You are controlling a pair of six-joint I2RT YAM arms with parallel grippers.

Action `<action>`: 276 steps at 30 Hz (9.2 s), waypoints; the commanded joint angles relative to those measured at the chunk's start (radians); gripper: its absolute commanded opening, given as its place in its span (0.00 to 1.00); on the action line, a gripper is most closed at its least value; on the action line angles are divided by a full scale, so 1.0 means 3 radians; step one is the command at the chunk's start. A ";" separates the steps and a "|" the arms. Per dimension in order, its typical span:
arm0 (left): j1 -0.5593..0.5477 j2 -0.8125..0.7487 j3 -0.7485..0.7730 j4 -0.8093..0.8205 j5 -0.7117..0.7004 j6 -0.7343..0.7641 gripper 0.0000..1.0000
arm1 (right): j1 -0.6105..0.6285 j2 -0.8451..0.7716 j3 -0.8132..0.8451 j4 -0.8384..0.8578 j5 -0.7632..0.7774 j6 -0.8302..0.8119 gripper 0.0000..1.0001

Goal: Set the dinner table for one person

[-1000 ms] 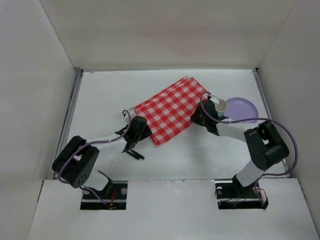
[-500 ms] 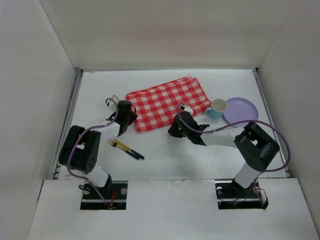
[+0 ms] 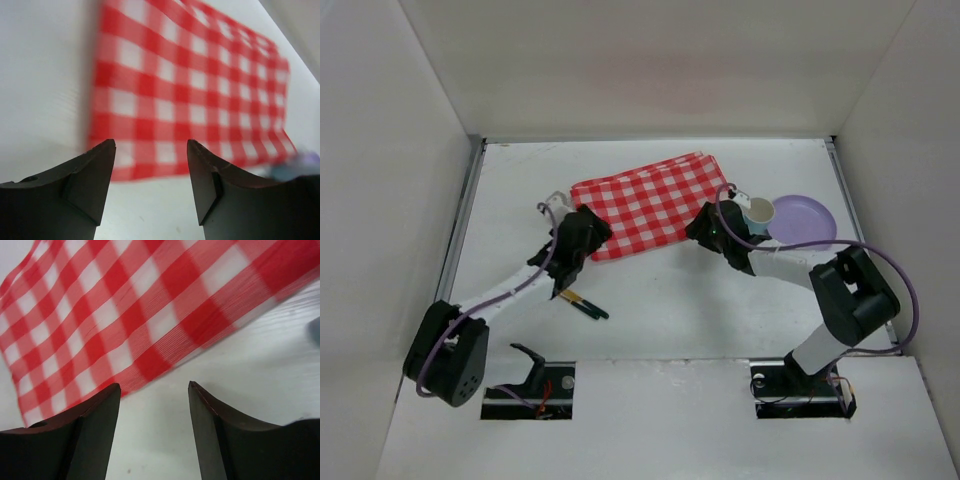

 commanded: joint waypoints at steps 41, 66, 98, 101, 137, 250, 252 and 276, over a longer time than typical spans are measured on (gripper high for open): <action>-0.0981 0.0432 -0.0680 0.0608 0.0119 -0.0562 0.09 | -0.0134 -0.0511 -0.0914 0.0382 0.0004 0.0185 0.62; -0.0623 0.0207 -0.0905 0.0495 0.0559 -0.0291 0.11 | 0.0259 -0.0955 -0.1574 0.0336 0.0280 0.0896 0.10; -0.0935 -0.1016 -0.0348 -0.0261 0.0139 0.0819 0.22 | -0.2075 -0.2805 -0.1165 -0.1368 0.0215 0.0764 0.32; -0.0935 -0.0944 -0.0337 -0.0364 0.0262 0.0666 0.25 | -0.2368 -0.2195 -0.0910 -0.1203 0.0081 0.0657 0.48; -0.0674 -0.0994 -0.0741 0.0628 0.0390 0.0640 0.51 | -0.2280 -0.2480 -0.0036 -0.0686 0.0199 0.0207 0.04; -0.1160 -0.0918 -0.0885 0.0490 -0.0040 0.0456 0.29 | -0.0553 -0.0301 -0.0853 0.1384 0.0797 0.0129 0.18; -0.1170 -0.0903 -0.0874 0.0490 -0.0040 0.0456 0.29 | -0.0553 -0.0413 -0.0945 0.1349 0.0812 0.0083 0.15; -0.1175 -0.0943 -0.0874 0.0490 -0.0065 0.0471 0.30 | -0.0732 -0.0572 -0.0690 0.0383 0.0506 -0.0259 0.43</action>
